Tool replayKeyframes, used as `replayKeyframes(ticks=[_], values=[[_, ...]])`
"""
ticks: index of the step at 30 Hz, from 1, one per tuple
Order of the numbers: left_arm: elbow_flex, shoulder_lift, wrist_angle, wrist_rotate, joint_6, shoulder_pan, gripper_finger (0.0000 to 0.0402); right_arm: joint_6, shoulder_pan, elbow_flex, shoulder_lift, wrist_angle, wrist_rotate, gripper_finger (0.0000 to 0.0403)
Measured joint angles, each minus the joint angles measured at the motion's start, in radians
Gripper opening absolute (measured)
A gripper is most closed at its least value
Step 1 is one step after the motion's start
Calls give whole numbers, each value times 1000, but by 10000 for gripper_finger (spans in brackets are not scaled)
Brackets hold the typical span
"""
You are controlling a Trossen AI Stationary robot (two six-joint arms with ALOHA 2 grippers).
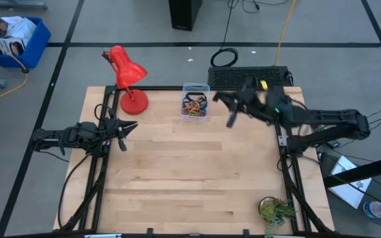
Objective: Pick and place rubber bands into bin
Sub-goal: Put the black rubber band into the transparent bin
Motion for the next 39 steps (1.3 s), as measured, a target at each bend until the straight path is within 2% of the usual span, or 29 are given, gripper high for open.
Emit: replayKeyframes(ticks=[4,8,14,26,39], values=[[0,0,0,0,-3,0,63,62,-147,104,109,-153,-137,0],[0,0,0,0,-2,0,63,101,-247,135,237,-169,-293,0],[0,0,-1,0,-4,0,63,111,-306,135,431,-166,-381,0],[0,0,-1,0,-5,0,63,136,-305,135,691,-154,-405,2],[0,0,-1,0,-4,0,63,127,-301,134,809,-150,-401,3]])
